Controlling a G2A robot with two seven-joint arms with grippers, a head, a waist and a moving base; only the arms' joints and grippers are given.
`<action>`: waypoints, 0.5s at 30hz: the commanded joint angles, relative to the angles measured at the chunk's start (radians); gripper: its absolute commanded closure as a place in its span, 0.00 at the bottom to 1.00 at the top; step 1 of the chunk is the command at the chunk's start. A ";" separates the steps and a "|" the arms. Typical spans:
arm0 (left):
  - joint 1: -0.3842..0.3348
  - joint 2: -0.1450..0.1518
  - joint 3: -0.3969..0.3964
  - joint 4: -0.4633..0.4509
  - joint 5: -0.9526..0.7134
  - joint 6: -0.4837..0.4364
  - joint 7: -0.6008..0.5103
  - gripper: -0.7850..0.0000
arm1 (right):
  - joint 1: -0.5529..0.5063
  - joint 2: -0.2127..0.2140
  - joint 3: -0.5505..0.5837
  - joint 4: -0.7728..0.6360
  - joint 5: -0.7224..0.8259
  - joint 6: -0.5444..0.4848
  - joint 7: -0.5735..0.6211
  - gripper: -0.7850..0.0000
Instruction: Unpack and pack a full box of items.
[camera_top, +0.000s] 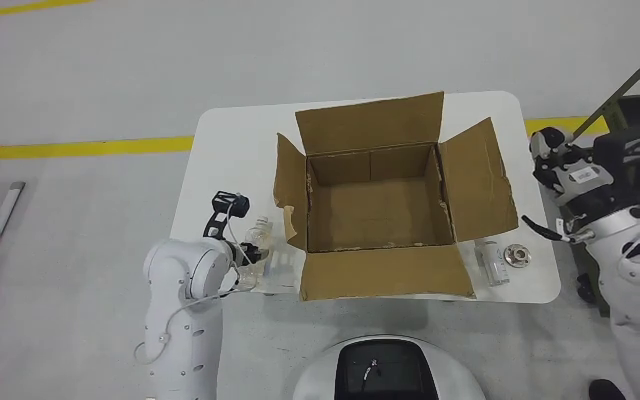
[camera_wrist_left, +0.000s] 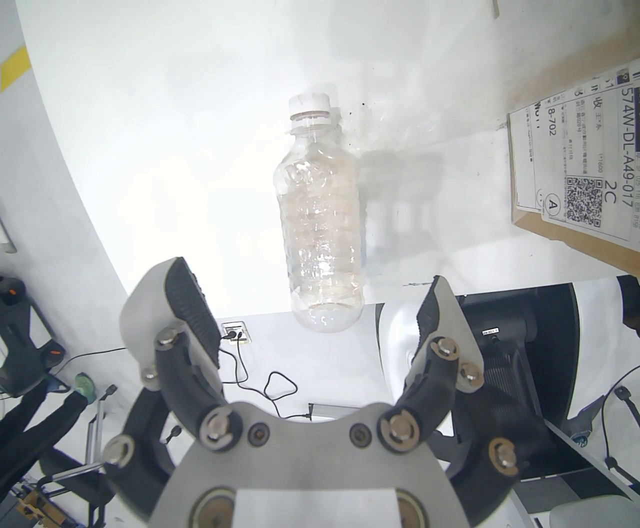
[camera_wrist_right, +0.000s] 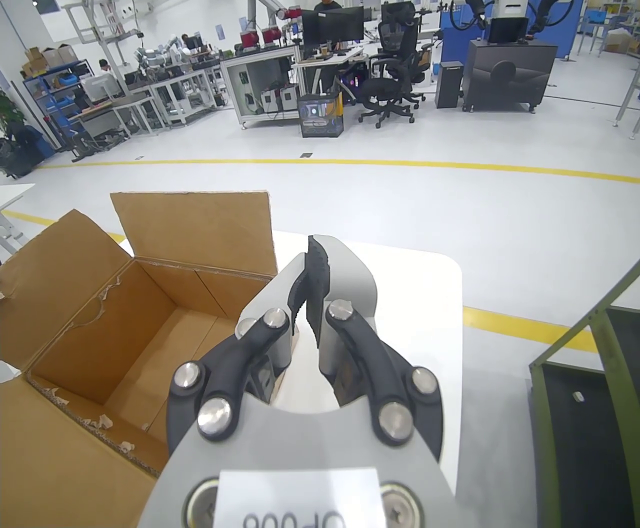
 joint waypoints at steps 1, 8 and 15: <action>0.009 0.001 0.013 0.023 0.005 0.007 0.007 0.00 | -0.002 0.000 0.000 0.000 0.010 0.002 -0.010 1.00; -0.014 0.005 0.014 0.135 -0.028 0.067 -0.011 0.00 | -0.010 -0.001 -0.014 0.008 0.008 0.020 -0.043 1.00; -0.039 0.010 0.040 0.219 -0.029 0.075 0.020 0.00 | -0.018 0.001 -0.013 0.016 -0.010 0.021 -0.042 1.00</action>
